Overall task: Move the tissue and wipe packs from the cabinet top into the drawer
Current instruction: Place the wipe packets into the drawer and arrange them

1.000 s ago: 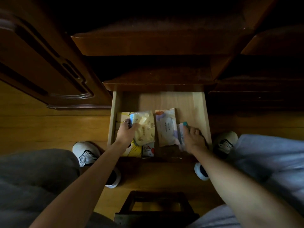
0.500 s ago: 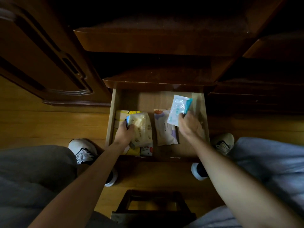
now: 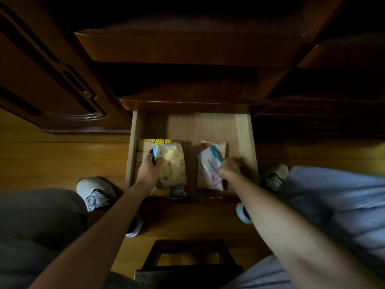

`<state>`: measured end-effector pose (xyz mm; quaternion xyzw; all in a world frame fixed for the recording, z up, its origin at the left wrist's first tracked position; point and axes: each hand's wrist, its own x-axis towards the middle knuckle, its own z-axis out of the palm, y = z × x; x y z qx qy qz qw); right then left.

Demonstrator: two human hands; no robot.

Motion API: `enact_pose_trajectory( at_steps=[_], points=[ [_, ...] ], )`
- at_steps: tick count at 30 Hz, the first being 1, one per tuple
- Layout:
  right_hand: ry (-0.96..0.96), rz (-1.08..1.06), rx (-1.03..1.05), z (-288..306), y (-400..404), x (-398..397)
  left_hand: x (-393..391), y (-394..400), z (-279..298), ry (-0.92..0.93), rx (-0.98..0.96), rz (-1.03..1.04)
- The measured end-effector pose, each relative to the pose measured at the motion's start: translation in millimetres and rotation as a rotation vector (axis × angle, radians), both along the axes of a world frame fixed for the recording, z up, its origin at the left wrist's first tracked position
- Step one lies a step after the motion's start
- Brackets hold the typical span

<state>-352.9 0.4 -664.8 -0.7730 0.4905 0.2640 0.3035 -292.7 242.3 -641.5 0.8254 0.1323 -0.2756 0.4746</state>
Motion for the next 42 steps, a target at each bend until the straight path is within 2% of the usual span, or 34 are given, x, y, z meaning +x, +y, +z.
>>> enact_pose_trajectory(
  at_steps=[3, 6, 9, 11, 12, 13, 16, 20, 23, 29, 33, 38, 42],
  points=[
    [0.067, 0.141, -0.148, 4.3, -16.1, -12.6, 0.1, -7.7, 0.1, -0.036, 0.077, 0.011],
    [0.029, 0.27, -0.256, 12.3, -7.4, -9.1, -0.6, -12.0, 1.4, -0.044, 0.101, 0.029],
    [-0.063, 0.655, -0.483, 14.4, 8.5, 7.3, -1.3, -11.2, 1.8, -0.032, 0.084, 0.045],
    [-0.116, 0.87, -0.405, 11.5, 17.7, 16.7, -1.8, -9.5, 2.5, -0.013, 0.058, 0.066],
    [-0.087, 0.904, -0.349, 7.5, 20.6, 19.6, -1.8, -8.6, 2.2, -0.008, 0.051, 0.069],
    [-0.048, 0.873, -0.311, 1.8, 22.0, 20.2, -1.9, -8.0, 1.8, -0.001, 0.05, 0.07],
    [0.008, 0.596, -0.288, -14.3, 21.1, 16.1, -1.9, -6.5, -0.5, 0.007, 0.056, 0.063],
    [-0.066, 0.338, -0.226, -20.9, 16.3, 20.5, -2.0, -5.6, -4.1, 0.005, 0.057, 0.063],
    [-0.07, 0.252, -0.222, -22.5, 15.1, 26.2, -1.4, -5.7, -6.6, 0.012, 0.051, 0.076],
    [-0.109, 0.378, -0.285, -21.3, 16.7, 30.4, 0.1, -7.2, -6.3, -0.014, 0.087, 0.062],
    [-0.043, 0.488, -0.242, -18.8, 23.5, 24.8, 0.1, -8.7, -6.3, -0.028, 0.099, 0.049],
    [0.088, 0.689, -0.281, -11.2, 3.3, 6.9, 1.1, -8.1, -8.8, -0.029, 0.112, 0.054],
    [0.087, 0.658, -0.245, -11.6, -10.3, -22.6, -0.8, -7.4, -8.5, -0.022, 0.076, 0.065]
  ],
)
